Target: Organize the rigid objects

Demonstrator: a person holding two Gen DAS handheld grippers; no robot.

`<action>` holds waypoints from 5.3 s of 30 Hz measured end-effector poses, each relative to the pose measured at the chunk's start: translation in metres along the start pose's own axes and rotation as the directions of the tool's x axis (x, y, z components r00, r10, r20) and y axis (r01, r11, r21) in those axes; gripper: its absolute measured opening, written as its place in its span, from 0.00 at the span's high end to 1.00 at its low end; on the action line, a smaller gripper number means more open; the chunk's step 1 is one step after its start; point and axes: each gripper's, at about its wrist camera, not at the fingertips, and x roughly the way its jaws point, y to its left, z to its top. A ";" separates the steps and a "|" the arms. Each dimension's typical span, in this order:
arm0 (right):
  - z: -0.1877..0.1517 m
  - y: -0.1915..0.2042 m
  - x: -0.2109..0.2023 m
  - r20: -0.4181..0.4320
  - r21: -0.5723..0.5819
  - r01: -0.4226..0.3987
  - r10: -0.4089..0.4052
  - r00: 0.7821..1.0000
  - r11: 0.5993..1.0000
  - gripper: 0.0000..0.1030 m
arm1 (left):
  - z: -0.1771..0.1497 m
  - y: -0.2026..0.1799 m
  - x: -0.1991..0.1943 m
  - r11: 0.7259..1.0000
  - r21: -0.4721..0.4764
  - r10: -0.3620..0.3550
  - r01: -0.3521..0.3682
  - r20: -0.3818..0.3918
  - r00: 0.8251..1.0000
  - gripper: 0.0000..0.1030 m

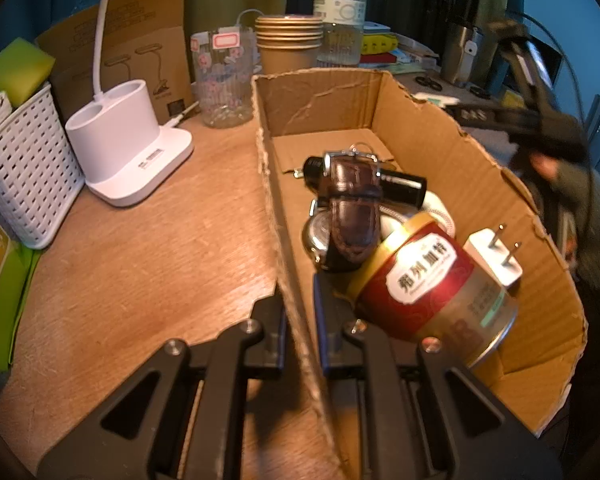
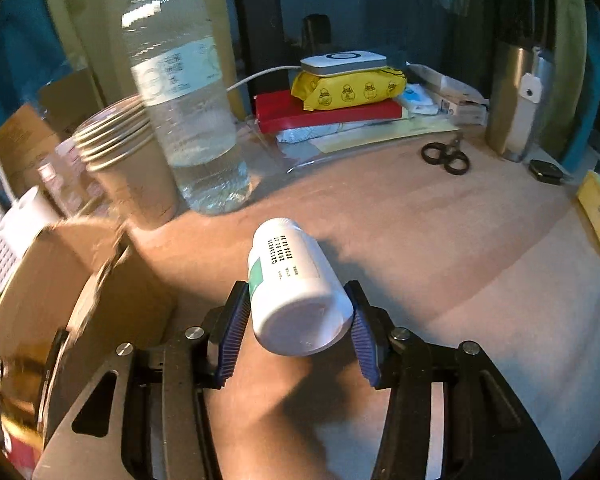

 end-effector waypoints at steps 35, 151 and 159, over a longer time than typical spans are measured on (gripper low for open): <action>-0.045 0.032 -0.118 0.161 -0.022 -0.097 0.099 0.982 0.995 0.56 | 0.000 0.000 -0.001 1.000 0.001 -0.001 0.001 0.001 1.000 0.88; -0.053 0.092 -0.146 0.159 -0.154 -0.013 0.038 0.987 0.988 0.39 | 0.004 -0.005 -0.029 0.999 -0.007 0.033 -0.032 0.107 0.994 0.75; -0.052 0.082 -0.167 0.199 -0.124 0.020 0.005 0.980 0.992 0.39 | 0.006 -0.011 -0.056 0.999 0.013 0.047 -0.051 0.203 0.978 0.47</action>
